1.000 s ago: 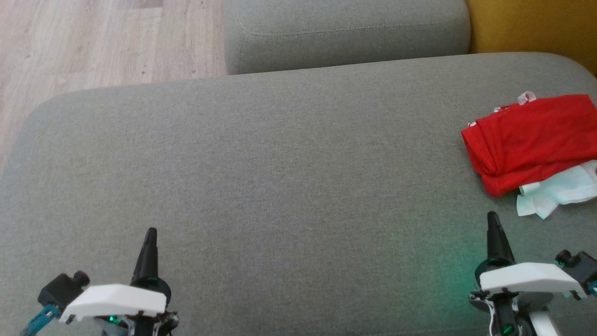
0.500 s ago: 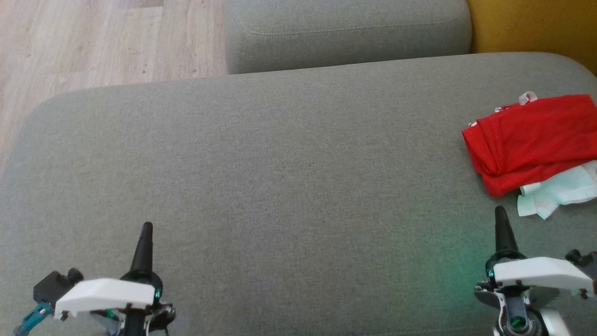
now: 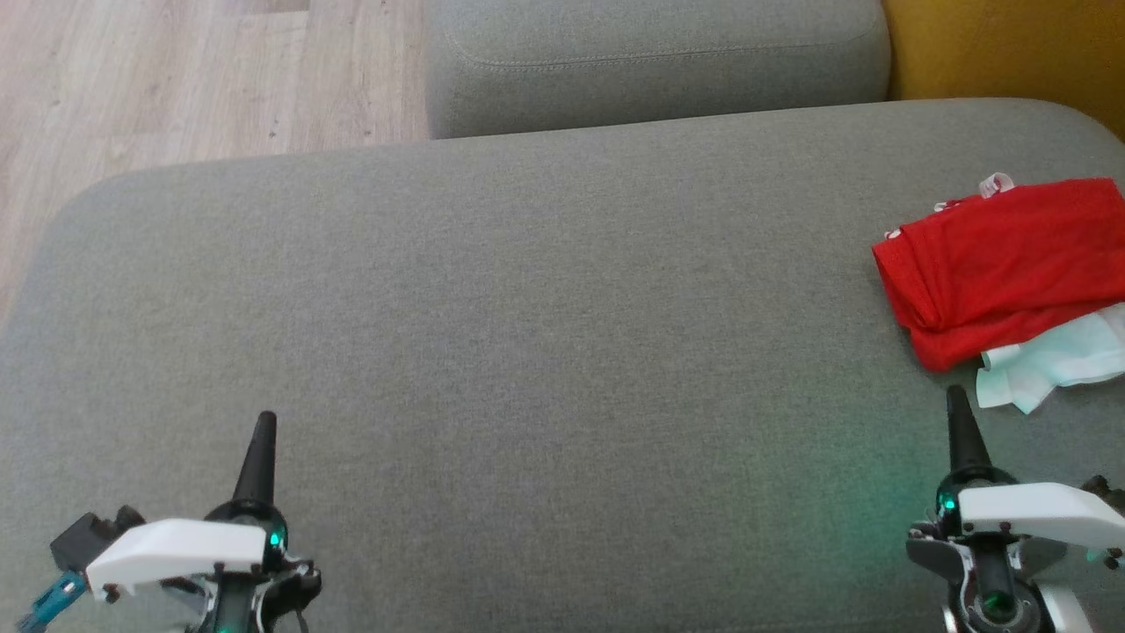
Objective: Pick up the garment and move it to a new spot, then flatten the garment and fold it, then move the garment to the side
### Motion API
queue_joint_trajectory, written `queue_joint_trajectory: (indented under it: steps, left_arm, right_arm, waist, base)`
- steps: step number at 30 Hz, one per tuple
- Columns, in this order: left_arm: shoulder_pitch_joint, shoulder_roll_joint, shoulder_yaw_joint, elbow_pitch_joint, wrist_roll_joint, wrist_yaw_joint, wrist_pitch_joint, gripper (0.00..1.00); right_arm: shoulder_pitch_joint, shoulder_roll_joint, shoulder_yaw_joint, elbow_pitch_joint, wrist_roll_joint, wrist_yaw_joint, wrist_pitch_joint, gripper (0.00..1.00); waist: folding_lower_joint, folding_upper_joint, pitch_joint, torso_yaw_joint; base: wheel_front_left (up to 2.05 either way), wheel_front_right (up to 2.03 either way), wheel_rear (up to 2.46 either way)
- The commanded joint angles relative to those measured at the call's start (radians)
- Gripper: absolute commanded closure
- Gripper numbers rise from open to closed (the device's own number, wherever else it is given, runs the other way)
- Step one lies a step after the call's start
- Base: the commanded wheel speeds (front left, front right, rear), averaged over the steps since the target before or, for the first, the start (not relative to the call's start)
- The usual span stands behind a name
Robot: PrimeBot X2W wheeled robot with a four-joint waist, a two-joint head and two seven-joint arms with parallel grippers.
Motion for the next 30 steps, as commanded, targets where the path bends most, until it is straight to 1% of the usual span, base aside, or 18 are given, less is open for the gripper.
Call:
queue_joint_trajectory:
  steps: [1, 30]
  left_arm:
    - [-0.064, 0.014, 0.037, -0.029, -0.021, -0.006, 0.008, 1.00]
    - [-0.108, 0.014, 0.102, -0.006, -0.299, -0.023, 0.096, 1.00]
  right_arm:
    - [-0.050, -0.008, 0.008, -0.042, 0.024, -0.001, 0.007, 1.00]
    - [-0.056, -0.007, -0.047, -0.085, 0.336, -0.001, 0.096, 1.00]
  waist:
    - [0.0000, 0.0000, 0.000, 0.000]
    - [0.0000, 0.0000, 0.002, 0.004]
  base:
    - [0.00, 0.00, 0.00]
    - [0.00, 0.00, 0.00]
